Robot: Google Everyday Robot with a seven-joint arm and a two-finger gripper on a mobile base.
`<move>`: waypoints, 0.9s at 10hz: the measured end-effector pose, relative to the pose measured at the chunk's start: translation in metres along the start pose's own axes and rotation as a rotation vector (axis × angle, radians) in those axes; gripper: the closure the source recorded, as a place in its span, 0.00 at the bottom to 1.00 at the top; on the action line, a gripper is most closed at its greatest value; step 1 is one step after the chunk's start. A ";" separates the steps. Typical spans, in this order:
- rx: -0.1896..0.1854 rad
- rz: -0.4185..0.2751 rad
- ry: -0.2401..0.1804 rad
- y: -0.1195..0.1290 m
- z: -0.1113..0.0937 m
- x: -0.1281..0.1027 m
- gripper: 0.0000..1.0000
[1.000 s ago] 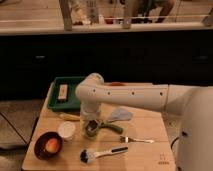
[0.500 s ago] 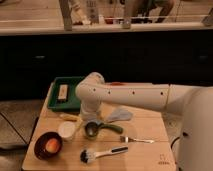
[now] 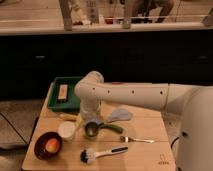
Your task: Stack cups on top of each other
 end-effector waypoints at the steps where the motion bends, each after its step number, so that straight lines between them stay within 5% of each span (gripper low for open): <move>1: -0.002 -0.003 0.002 0.000 -0.001 0.000 0.22; 9: -0.024 -0.023 0.005 -0.002 -0.009 0.004 0.22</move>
